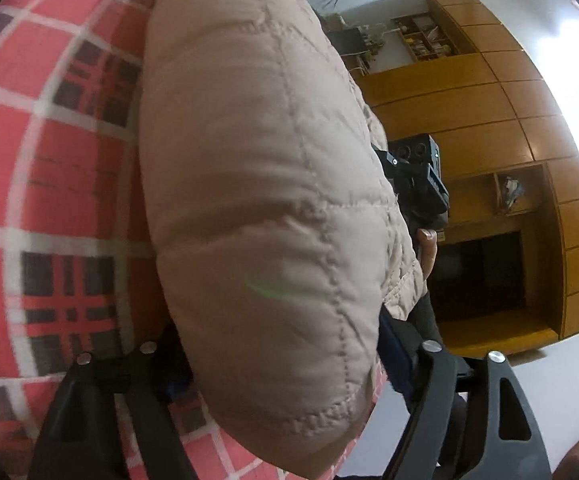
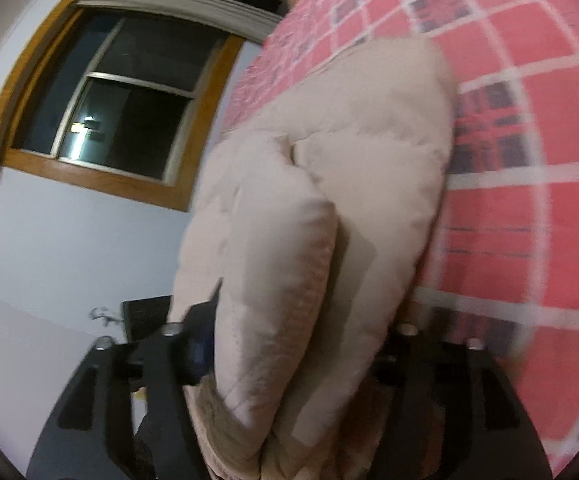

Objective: Fold large clothes

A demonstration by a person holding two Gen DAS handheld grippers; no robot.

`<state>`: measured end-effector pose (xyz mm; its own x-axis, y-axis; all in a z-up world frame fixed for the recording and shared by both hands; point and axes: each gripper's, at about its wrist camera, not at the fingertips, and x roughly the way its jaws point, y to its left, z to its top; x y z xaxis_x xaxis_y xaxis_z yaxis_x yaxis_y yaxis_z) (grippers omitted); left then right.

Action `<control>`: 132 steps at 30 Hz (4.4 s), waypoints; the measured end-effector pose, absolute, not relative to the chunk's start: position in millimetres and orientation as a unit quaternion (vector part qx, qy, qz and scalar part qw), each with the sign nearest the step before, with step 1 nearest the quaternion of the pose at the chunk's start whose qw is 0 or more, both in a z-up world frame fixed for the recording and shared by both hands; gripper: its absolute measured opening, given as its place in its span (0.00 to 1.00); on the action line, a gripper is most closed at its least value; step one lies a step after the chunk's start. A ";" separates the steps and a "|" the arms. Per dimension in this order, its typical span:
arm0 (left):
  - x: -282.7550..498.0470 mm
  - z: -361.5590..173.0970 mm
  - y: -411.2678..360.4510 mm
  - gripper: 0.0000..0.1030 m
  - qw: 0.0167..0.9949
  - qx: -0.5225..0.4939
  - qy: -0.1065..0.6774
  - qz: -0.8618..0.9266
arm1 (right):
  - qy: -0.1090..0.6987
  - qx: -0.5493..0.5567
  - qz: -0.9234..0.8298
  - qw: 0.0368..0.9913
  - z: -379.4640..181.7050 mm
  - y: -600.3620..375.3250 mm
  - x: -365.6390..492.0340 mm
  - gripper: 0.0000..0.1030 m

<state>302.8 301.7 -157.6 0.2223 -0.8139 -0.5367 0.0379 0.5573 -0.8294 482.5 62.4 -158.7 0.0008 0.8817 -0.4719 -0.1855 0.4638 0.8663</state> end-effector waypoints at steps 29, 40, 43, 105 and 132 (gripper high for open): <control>414.2 -39.1 275.3 0.78 0.812 -0.262 0.430 -0.295 | 0.432 -0.052 0.383 0.815 -15.4 92.3 319.1 0.19; 451.1 -92.8 243.7 0.77 0.800 -0.202 0.518 -0.226 | 0.491 -0.107 0.322 0.803 -102.9 100.2 296.7 0.14; 419.0 -61.1 260.9 0.77 0.811 -0.221 0.490 -0.231 | 0.493 -0.107 0.320 0.802 -100.8 100.7 297.3 0.14; -25.2 18.2 194.2 0.96 0.940 -0.008 0.337 -0.051 | 0.344 -0.045 0.089 0.934 36.5 56.9 -5.1 0.97; -50.3 40.3 179.4 0.96 0.942 0.011 0.332 -0.041 | 0.306 -0.031 0.071 0.949 67.4 41.6 -36.5 0.97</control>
<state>-50.3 179.4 40.3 0.7761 -0.0706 -0.6267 0.0850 0.9964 -0.0070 -36.5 41.6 67.4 0.8022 0.1148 -0.5859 -0.1529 0.9881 -0.0158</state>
